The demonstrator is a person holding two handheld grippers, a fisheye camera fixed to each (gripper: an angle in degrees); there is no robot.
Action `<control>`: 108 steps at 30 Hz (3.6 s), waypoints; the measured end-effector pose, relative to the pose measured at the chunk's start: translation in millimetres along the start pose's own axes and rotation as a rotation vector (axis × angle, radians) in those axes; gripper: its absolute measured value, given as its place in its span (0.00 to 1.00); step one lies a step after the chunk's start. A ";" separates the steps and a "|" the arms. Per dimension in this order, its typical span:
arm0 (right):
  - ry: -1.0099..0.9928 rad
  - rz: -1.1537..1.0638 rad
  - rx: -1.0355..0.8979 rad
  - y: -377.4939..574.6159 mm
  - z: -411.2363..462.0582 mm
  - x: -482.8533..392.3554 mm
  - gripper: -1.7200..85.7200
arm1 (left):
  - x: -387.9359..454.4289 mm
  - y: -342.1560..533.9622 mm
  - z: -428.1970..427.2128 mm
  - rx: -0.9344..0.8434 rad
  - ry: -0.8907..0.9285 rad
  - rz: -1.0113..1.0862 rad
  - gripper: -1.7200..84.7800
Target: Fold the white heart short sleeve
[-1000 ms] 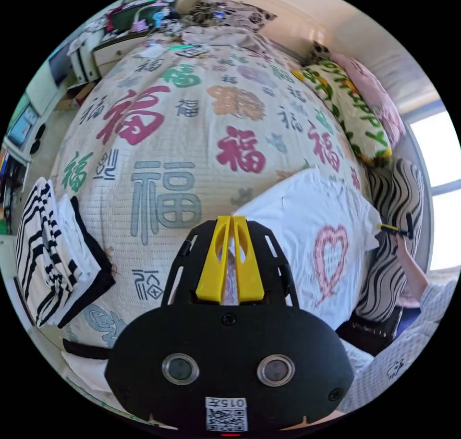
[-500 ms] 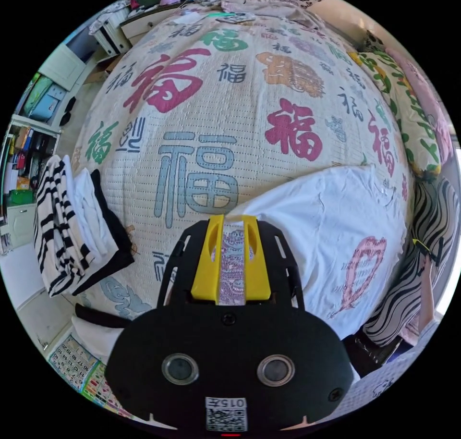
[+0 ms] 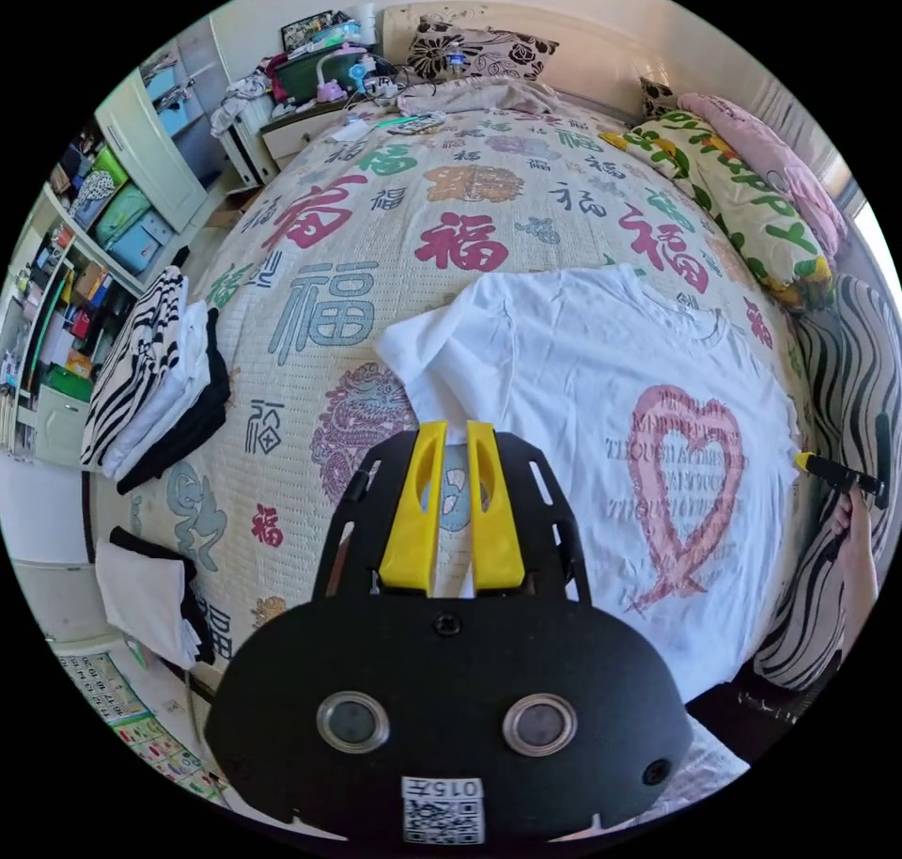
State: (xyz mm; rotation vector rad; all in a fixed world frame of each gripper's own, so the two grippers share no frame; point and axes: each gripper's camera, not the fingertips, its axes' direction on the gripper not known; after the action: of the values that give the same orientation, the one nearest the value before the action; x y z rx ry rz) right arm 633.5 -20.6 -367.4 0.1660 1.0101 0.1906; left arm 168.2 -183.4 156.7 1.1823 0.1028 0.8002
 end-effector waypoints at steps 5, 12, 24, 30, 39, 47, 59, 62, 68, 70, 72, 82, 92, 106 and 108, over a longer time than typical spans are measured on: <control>-0.052 -0.021 -0.060 0.6 18.4 7.1 0.02 | -24.7 -32.4 26.3 -0.049 0.020 0.033 0.14; -0.062 -0.021 -0.100 10.6 34.1 17.7 0.02 | -96.3 -100.9 66.7 -0.053 0.010 -0.125 0.05; -0.123 0.025 -0.149 38.3 80.3 22.2 0.02 | -107.4 6.7 51.0 -0.136 0.244 -0.143 0.12; -0.123 -0.010 -0.181 45.1 100.3 12.4 0.02 | -96.2 21.5 81.5 -0.143 0.235 -0.153 0.06; -0.018 0.003 -0.208 60.2 124.7 19.8 0.02 | -144.2 36.6 88.6 -0.155 0.249 -0.197 0.04; -0.009 0.187 -0.206 138.9 123.9 70.8 0.06 | -137.3 148.4 82.6 -0.296 0.318 -0.180 0.12; -0.033 0.279 -0.405 240.5 209.4 82.2 0.10 | -72.3 273.1 151.8 -0.514 0.312 0.033 0.10; -0.027 0.272 -0.407 242.4 214.6 81.4 0.06 | -71.9 275.2 163.1 -0.550 0.377 0.055 0.04; -0.023 0.210 -0.375 254.4 210.7 77.6 0.03 | -62.9 288.7 166.1 -0.491 0.354 0.100 0.03; -0.018 0.214 -0.363 259.4 214.2 78.5 0.03 | -56.1 295.8 181.4 -0.482 0.331 0.096 0.03; -0.052 0.236 -0.351 263.2 221.0 81.9 0.04 | -52.5 302.5 197.7 -0.501 0.305 0.086 0.04; -0.130 0.277 -0.430 283.7 251.6 89.1 0.03 | -27.3 327.8 251.2 -0.512 0.380 0.111 0.03; -0.035 0.213 -0.528 271.3 243.1 87.8 0.02 | -8.6 330.5 292.3 -0.520 0.365 0.151 0.02; 0.141 0.452 -0.408 306.1 253.1 55.6 0.02 | -2.4 350.7 371.1 -0.696 0.147 0.173 0.01; 0.130 0.490 -0.371 314.2 248.4 53.9 0.02 | -6.4 349.4 373.9 -0.699 0.149 0.170 0.01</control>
State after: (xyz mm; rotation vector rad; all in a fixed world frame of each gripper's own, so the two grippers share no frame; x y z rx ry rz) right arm 847.4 284.7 -211.3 0.0593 1.0318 0.8385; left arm 163.2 -430.1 605.1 0.4738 -0.1501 0.9682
